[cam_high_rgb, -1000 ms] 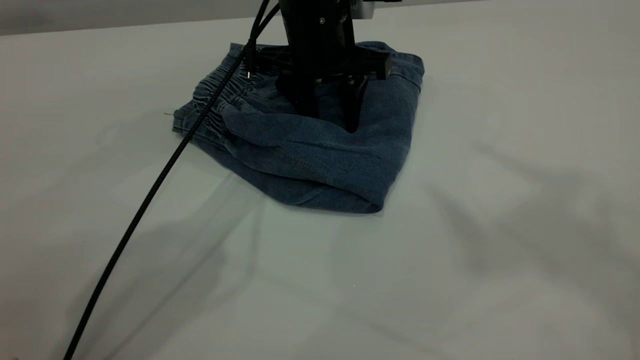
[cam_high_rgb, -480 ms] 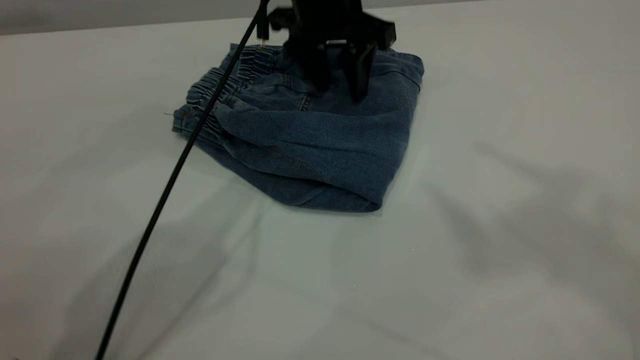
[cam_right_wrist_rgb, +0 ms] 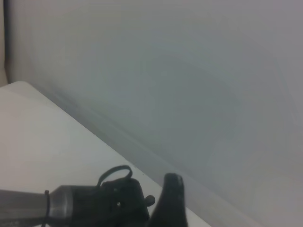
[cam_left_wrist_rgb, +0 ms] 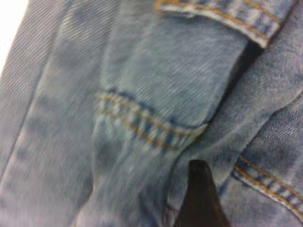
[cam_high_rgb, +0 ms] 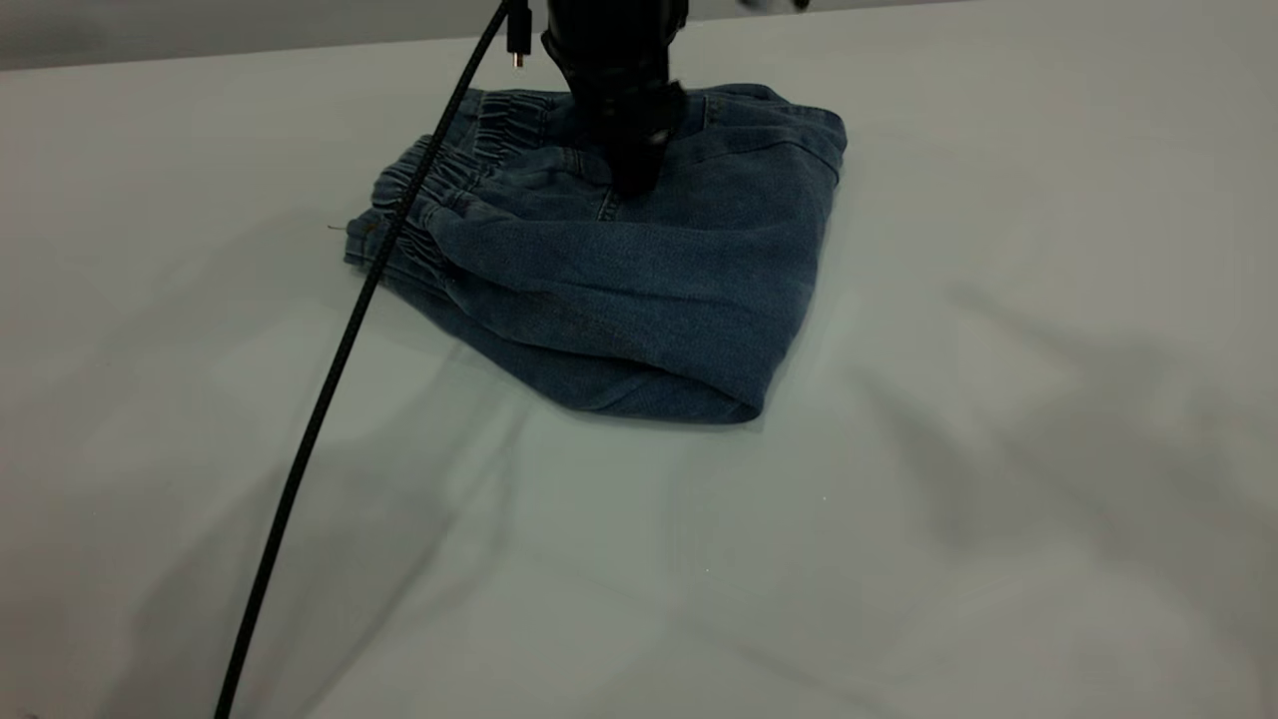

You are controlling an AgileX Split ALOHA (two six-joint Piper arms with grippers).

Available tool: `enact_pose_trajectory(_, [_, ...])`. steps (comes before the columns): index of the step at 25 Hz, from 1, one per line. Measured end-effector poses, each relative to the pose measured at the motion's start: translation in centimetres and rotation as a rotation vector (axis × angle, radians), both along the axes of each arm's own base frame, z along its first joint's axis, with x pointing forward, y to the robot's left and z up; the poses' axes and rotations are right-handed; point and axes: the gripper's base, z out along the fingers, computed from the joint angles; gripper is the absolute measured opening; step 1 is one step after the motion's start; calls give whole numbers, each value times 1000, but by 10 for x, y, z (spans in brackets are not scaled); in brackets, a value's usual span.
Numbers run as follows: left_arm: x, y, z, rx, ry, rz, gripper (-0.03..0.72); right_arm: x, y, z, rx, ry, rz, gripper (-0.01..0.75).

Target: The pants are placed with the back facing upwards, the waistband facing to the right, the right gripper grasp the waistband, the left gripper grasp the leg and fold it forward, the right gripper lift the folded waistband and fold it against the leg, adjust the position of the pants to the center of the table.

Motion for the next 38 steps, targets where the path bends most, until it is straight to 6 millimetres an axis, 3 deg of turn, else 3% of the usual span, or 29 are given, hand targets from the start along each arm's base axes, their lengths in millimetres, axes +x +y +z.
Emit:
enact_pose_trajectory(4, [-2, -1, -21, 16, 42, -112, 464, 0, 0, 0, -4, -2, -1, 580])
enact_pose_trajectory(9, [-2, -1, -28, 19, 51, -93, 464, 0, 0, 0, -14, -7, 3, 580])
enact_pose_trajectory(14, [-3, -1, -29, -6, 61, 125, 463, 0, 0, 0, -20, -9, 5, 580])
enact_pose_trajectory(24, [-5, -3, -29, -74, 82, 721, 463, 0, 0, 0, -20, -9, 5, 580])
enact_pose_trajectory(28, [-8, -9, -29, -132, 150, 861, 463, 0, 0, 0, -20, -9, 5, 580])
enact_pose_trajectory(32, [-10, -15, -17, -186, 191, 868, 462, 0, 0, 0, -20, -9, 5, 580])
enact_pose_trajectory(38, [-9, -15, 11, -218, 142, 718, 462, 0, 0, 0, -19, -9, 4, 580])
